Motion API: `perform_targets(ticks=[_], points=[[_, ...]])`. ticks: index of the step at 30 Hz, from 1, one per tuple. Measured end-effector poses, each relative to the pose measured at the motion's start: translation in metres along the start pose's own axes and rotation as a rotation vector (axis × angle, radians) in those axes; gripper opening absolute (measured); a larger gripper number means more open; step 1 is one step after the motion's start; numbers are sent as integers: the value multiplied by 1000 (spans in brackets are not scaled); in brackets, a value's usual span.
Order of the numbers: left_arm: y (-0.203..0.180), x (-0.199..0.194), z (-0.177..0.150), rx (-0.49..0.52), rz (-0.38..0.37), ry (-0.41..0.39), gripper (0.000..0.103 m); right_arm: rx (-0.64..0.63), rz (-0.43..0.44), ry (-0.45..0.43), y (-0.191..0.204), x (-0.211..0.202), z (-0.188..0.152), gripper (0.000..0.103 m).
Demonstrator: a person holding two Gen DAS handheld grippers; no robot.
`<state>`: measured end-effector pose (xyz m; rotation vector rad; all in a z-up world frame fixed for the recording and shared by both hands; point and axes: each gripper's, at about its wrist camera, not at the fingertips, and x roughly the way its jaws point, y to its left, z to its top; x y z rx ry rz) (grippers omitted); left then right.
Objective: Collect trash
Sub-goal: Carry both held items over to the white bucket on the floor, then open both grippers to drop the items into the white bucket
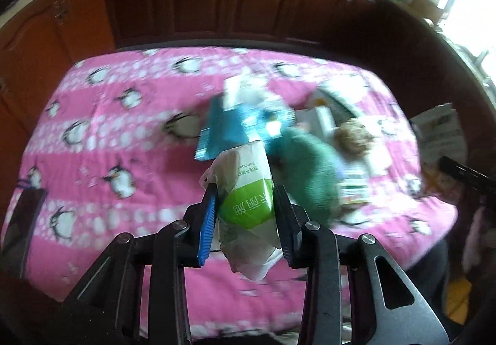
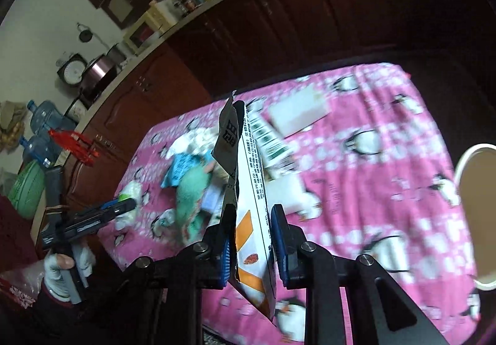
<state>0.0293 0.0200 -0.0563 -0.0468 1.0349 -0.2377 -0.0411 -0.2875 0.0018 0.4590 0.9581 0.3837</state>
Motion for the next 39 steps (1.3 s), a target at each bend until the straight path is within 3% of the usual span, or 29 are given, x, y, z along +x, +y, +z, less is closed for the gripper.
perform_targets(ticks=[7, 15, 20, 25, 31, 32, 33, 34, 39], points=[[-82, 7, 22, 136, -122, 2, 33, 85, -120, -84, -62, -51, 2, 22], [-216, 31, 46, 338, -301, 43, 33, 261, -362, -154, -163, -110, -9, 22], [-298, 59, 58, 405, -405, 90, 33, 365, -474, -110, -221, -111, -21, 22], [-370, 98, 59, 435, -474, 155, 33, 410, -563, -59, -253, -99, -34, 22], [-418, 137, 53, 431, -530, 211, 34, 470, -590, -50, -279, -97, -48, 25], [-424, 144, 52, 422, -542, 224, 37, 483, -587, -53, -283, -100, -51, 30], [-428, 149, 51, 413, -553, 235, 40, 496, -585, -63, -285, -103, -54, 44], [-430, 156, 51, 403, -567, 248, 45, 503, -583, -74, -287, -105, -57, 52], [-429, 170, 49, 369, -577, 274, 62, 514, -582, -90, -286, -110, -62, 53]])
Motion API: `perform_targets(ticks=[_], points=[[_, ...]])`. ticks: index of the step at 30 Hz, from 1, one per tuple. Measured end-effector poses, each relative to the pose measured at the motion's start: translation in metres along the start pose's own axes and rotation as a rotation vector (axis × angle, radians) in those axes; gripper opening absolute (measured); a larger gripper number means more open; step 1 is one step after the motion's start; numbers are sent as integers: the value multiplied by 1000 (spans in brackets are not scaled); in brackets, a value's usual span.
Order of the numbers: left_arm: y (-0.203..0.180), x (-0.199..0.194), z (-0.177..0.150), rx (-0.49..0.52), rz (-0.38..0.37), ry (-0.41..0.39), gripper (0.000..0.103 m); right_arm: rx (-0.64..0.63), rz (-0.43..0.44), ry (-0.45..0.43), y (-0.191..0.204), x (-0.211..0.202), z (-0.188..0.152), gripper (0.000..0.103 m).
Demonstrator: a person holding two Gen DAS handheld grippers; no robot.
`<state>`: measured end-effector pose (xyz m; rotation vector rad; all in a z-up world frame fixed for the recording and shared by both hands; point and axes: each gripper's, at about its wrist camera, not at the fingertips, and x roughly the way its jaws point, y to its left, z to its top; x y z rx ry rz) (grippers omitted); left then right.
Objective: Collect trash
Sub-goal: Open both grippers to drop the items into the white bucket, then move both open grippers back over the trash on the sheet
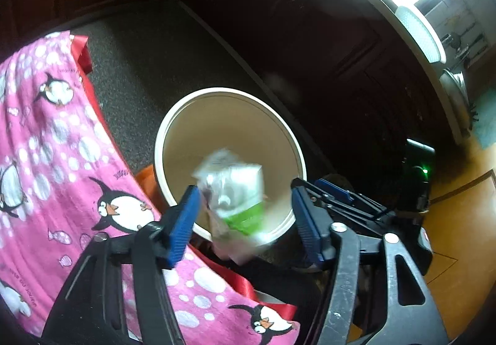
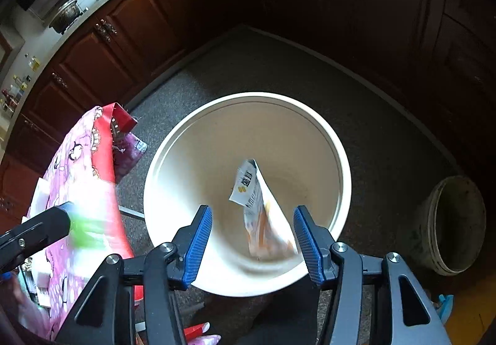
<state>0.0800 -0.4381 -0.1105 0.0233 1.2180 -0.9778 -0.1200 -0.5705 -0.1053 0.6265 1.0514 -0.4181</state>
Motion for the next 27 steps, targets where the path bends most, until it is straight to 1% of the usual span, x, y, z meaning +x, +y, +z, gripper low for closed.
perform_targets(ticks=[2, 4, 5, 9, 13, 16, 20, 22, 24, 27], points=[[2, -4, -3, 4, 22, 1, 63, 1, 5, -3, 3, -1, -2, 53], [3, -16, -7, 12, 44, -10, 63, -1, 11, -9, 6, -4, -4, 60], [6, -19, -9, 15, 55, -17, 63, -7, 14, -16, 10, -7, -5, 61], [11, -41, -14, 3, 100, -60, 63, -48, 28, -32, 29, -15, -8, 61], [20, -74, -26, 2, 181, -126, 63, -81, 60, -55, 49, -29, -11, 61], [26, -96, -34, -4, 217, -168, 63, -106, 84, -76, 66, -41, -12, 62], [36, -119, -47, -17, 265, -197, 63, -153, 122, -100, 93, -57, -13, 63], [41, -131, -55, -16, 291, -216, 63, -175, 135, -106, 105, -61, -16, 68], [48, -140, -67, -18, 321, -232, 63, -199, 160, -109, 120, -65, -19, 68], [61, -158, -79, -36, 348, -259, 63, -249, 183, -111, 142, -72, -25, 68]])
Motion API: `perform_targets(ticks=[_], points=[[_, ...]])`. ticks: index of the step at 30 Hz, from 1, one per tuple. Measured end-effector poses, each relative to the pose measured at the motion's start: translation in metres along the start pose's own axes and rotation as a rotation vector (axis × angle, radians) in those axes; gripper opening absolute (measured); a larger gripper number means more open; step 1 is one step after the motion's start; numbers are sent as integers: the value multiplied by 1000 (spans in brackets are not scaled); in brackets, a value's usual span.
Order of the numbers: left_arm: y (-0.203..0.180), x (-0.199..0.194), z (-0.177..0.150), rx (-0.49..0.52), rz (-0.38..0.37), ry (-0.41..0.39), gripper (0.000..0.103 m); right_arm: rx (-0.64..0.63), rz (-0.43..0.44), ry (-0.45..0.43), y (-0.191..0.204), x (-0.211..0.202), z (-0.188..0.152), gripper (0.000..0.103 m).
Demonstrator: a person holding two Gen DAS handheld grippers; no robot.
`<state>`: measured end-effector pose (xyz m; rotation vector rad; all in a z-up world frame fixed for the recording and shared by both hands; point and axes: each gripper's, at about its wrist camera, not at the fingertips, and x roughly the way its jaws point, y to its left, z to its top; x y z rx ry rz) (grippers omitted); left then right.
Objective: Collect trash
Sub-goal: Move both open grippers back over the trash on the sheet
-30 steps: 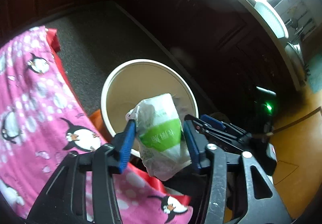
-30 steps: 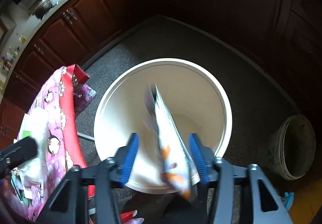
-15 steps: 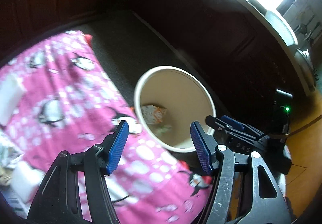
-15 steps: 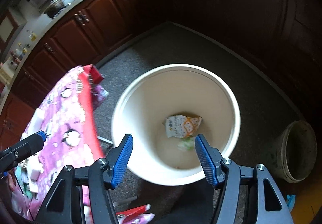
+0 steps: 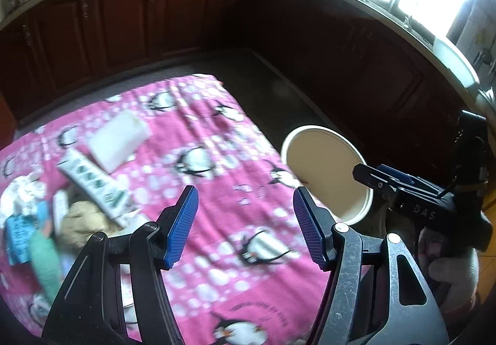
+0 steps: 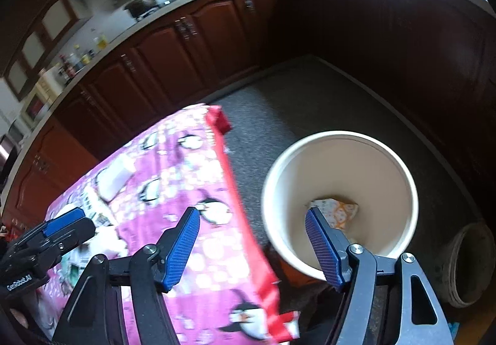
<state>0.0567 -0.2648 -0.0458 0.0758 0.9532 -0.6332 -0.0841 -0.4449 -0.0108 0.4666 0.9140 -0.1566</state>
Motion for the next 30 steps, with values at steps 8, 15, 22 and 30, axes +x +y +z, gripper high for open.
perform_targets(ticks=[8, 15, 22, 30], points=[[55, -45, -22, -84, 68, -36, 63, -81, 116, 8, 61, 3, -2, 69], [122, -82, -49, -161, 152, -35, 63, -156, 196, 51, 114, 17, -9, 69], [176, -92, -82, -251, 192, 1, 63, -228, 251, 112, 159, 40, -21, 69], [224, -102, -119, -320, 188, 47, 63, -327, 321, 170, 210, 57, -36, 69]])
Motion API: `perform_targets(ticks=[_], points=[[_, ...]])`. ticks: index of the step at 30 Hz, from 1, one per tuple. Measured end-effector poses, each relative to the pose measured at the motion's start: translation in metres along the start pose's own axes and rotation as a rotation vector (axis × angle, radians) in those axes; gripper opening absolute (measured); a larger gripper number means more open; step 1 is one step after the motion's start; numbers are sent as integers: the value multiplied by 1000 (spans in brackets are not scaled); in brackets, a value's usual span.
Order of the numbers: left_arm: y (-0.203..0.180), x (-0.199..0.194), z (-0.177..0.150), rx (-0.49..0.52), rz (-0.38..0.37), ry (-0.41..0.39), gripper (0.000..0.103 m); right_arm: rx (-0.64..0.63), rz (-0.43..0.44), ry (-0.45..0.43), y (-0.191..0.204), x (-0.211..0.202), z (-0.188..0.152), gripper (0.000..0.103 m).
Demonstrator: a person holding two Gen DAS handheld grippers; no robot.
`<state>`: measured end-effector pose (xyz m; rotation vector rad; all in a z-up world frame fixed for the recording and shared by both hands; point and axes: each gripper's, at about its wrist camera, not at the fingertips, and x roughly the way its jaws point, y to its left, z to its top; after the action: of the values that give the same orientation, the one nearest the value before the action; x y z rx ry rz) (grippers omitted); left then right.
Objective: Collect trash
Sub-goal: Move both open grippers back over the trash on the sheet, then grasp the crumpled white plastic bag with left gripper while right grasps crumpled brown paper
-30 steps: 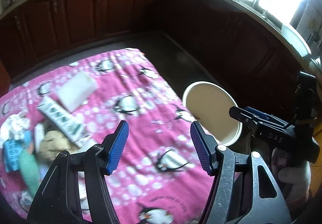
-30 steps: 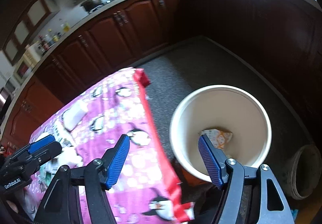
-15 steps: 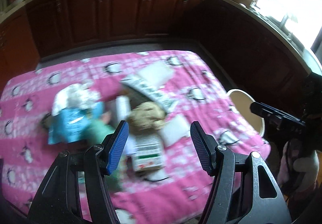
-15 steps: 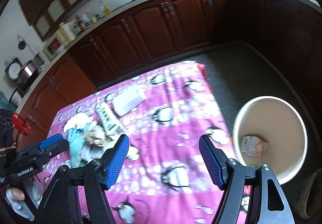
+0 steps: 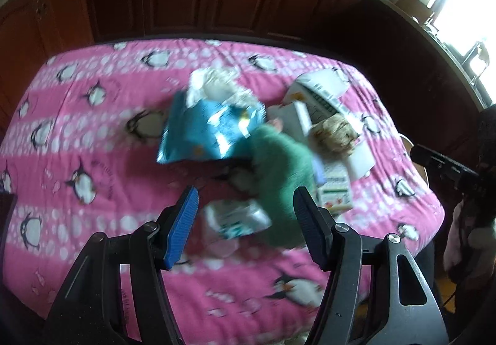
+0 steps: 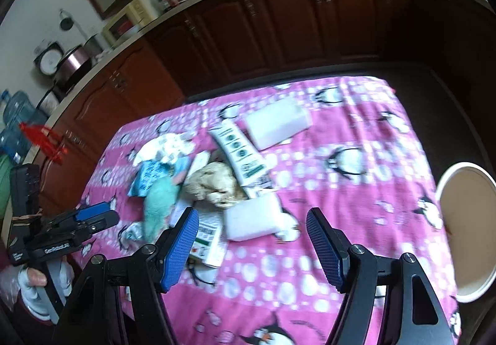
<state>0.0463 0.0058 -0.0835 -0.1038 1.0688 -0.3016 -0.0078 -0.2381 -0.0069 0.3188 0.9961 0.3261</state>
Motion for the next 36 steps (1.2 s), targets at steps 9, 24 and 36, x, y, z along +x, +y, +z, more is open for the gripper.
perform_targets(ticks=[9, 24, 36], points=[[5, 25, -21, 72, 10, 73, 63, -92, 22, 35, 30, 40, 9, 69], [2, 59, -11, 108, -27, 150, 44, -157, -32, 100, 38, 98, 19, 32], [8, 4, -4, 58, -37, 17, 23, -121, 131, -11, 41, 26, 22, 28]])
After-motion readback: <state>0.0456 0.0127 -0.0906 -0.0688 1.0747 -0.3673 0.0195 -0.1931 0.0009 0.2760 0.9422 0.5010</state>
